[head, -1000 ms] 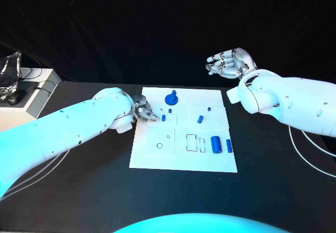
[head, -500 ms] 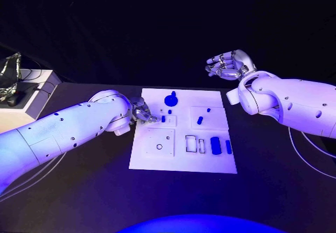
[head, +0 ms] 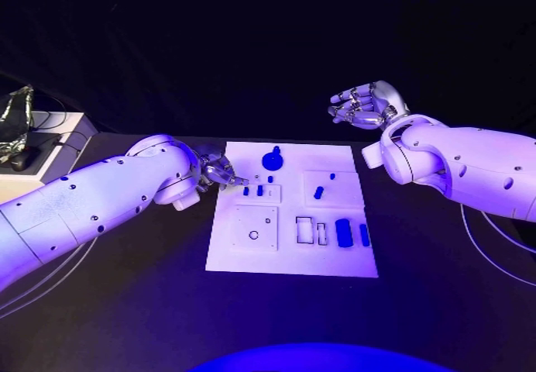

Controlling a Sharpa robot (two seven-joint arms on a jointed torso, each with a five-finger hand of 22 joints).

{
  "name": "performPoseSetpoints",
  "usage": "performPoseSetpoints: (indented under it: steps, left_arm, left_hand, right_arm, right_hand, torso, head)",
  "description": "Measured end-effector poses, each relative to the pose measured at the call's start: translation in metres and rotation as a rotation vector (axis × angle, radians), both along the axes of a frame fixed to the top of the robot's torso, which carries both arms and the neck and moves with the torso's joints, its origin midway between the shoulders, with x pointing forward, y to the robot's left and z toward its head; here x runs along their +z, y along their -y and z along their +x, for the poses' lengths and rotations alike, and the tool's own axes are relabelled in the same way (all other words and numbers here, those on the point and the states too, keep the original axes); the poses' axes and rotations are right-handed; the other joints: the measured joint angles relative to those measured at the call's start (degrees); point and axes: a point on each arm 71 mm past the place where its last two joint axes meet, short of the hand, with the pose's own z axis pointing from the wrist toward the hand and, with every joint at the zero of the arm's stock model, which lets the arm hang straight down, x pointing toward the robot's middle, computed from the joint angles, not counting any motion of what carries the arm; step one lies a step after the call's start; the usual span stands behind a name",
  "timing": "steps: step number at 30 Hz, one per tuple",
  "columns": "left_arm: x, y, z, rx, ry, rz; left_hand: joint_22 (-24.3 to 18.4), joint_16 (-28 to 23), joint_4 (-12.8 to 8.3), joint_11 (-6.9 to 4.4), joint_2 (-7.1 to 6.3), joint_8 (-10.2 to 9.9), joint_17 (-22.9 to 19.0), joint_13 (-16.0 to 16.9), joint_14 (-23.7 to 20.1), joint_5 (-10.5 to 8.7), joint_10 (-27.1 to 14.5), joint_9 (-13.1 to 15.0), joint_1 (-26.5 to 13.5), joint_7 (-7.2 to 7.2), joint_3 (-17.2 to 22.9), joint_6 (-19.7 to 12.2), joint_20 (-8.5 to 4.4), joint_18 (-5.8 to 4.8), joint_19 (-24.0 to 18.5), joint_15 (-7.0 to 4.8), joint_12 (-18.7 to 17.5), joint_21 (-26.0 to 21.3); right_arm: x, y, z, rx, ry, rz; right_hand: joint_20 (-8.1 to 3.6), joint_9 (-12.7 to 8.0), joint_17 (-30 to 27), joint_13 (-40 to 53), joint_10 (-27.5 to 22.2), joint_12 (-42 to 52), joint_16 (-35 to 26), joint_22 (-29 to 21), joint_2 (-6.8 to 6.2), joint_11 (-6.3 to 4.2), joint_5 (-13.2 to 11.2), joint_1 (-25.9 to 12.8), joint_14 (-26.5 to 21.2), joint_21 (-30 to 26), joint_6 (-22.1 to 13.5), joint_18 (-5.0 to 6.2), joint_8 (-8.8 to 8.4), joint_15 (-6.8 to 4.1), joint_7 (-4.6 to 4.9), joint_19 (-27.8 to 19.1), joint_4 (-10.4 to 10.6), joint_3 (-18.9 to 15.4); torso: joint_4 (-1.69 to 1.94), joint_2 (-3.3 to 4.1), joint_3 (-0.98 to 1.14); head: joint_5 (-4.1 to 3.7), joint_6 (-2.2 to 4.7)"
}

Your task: Assemble the parts on the task board

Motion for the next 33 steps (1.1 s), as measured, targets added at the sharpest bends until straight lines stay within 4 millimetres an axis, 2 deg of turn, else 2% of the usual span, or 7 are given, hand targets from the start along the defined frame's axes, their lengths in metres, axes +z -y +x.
performPoseSetpoints:
  steps: [1,4,5,9,12,16,33]
  left_arm:
    - [0.004,-0.001,0.0,0.003,0.002,-0.015]
    - [0.014,-0.005,0.002,0.007,0.002,-0.075]
    - [0.016,-0.006,0.002,0.006,0.003,-0.095]
    - [0.025,-0.005,0.005,-0.01,0.028,-0.212]
    - [0.029,0.0,0.009,-0.027,0.076,-0.284]
    - [0.028,0.015,0.012,-0.076,0.155,-0.329]
    - [0.006,0.067,0.015,-0.348,0.427,-0.118]
  left_hand:
    - [-8.27,-4.73,0.04,1.46,0.39,-0.32,-6.74,-1.08,-3.43,-0.35,-4.84,-0.27,0.74,1.46,-2.5,-3.28,1.16,2.28,-7.72,1.64,-1.75,-8.11]
    - [-17.22,-9.13,0.12,3.74,2.25,-0.36,-14.75,-2.7,-8.88,-1.02,-10.89,-1.87,2.6,3.67,-8.38,-7.53,3.34,3.92,-15.56,3.73,-3.31,-17.6]
    - [-20.66,-12.29,0.12,4.26,3.28,-0.36,-20.82,-3.54,-13.22,-1.02,-13.14,-3.18,3.63,4.12,-10.63,-8.59,4.0,4.86,-18.56,4.32,-3.84,-21.53]
    - [-24.44,-18.79,0.08,5.21,6.0,-0.62,-32.66,-6.42,-22.02,-0.73,-17.79,-6.87,9.41,5.13,-11.55,-9.78,5.19,4.85,-20.9,5.36,-6.17,-26.86]
    - [-26.79,-22.95,-0.87,5.76,5.76,-2.18,-37.14,-10.52,-25.98,-0.45,-19.59,-10.88,19.52,5.27,-3.46,-10.14,5.51,4.85,-22.0,5.73,-10.4,-30.54]
    - [-26.45,-24.11,-3.02,5.41,2.06,-3.71,-39.82,-14.75,-25.51,-0.44,-16.96,-15.87,23.84,5.02,5.7,-6.5,4.95,4.85,-21.43,5.26,-13.36,-30.28]
    - [-21.52,-15.66,-8.16,5.57,-0.99,-9.78,-36.79,-20.88,-20.74,-1.12,-16.08,-22.9,19.64,3.91,10.47,-2.18,4.89,4.84,-21.12,5.51,-19.77,-24.58]
  right_arm:
    - [0.0,0.0,0.0,0.0,0.0,0.0]
    - [0.0,0.001,0.0,-0.002,-0.001,-0.001]
    - [0.0,0.002,0.0,-0.003,-0.001,-0.001]
    - [-0.001,0.003,0.0,-0.005,0.0,-0.001]
    - [-0.001,0.003,0.0,-0.005,0.0,-0.001]
    - [-0.001,0.002,0.0,-0.004,0.0,-0.001]
    - [-0.001,-0.003,0.0,0.007,0.002,-0.003]
  right_hand:
    - [0.0,0.0,0.0,-0.01,0.0,0.0,0.0,-0.01,0.0,0.0,0.0,0.0,0.0,0.0,-0.09,0.0,0.0,0.0,0.09,0.0,0.0,0.0]
    - [0.0,0.0,0.0,-0.02,-0.2,0.0,0.0,-0.01,0.0,0.2,0.0,0.0,0.0,0.0,-0.09,0.0,0.0,0.0,0.09,0.0,0.0,0.0]
    - [0.0,0.0,0.0,-0.02,-0.2,0.0,0.0,-0.01,0.0,0.2,0.0,0.0,0.0,0.0,-0.1,0.0,0.0,0.0,0.09,0.0,0.0,0.0]
    - [0.0,0.0,0.0,-0.01,-0.2,0.0,0.0,-0.01,0.0,0.2,0.0,0.0,0.0,0.0,-0.1,0.0,0.0,0.0,0.1,0.0,0.0,0.0]
    - [0.0,0.0,-0.04,-0.07,-0.24,0.0,0.0,-0.08,0.0,0.16,0.22,0.0,0.0,0.0,-0.1,0.0,0.0,0.0,0.1,0.0,0.0,0.0]
    - [0.0,0.1,-0.15,-0.32,-0.42,-0.24,0.0,-0.33,0.0,-0.02,0.22,0.0,0.0,0.0,0.2,0.0,0.0,0.0,-0.21,0.0,0.0,0.0]
    - [0.0,0.29,-0.23,-0.8,-1.47,-0.56,-0.22,-0.62,0.3,-0.03,0.22,0.31,0.0,0.0,0.89,0.0,0.44,0.0,-0.24,0.0,-0.58,-0.23]
  torso:
    - [0.0,0.01,0.0]
    - [-0.01,0.01,-0.01]
    - [-0.01,0.01,-0.01]
    - [-0.02,0.01,0.01]
    - [-0.03,0.01,0.05]
    - [-0.05,0.05,0.04]
    - [-0.34,0.66,0.02]
  head:
    - [-0.01,0.03]
    - [-0.06,0.13]
    - [-0.08,0.16]
    - [-0.16,0.3]
    - [-0.27,0.42]
    - [-0.36,0.66]
    - [-0.88,1.81]
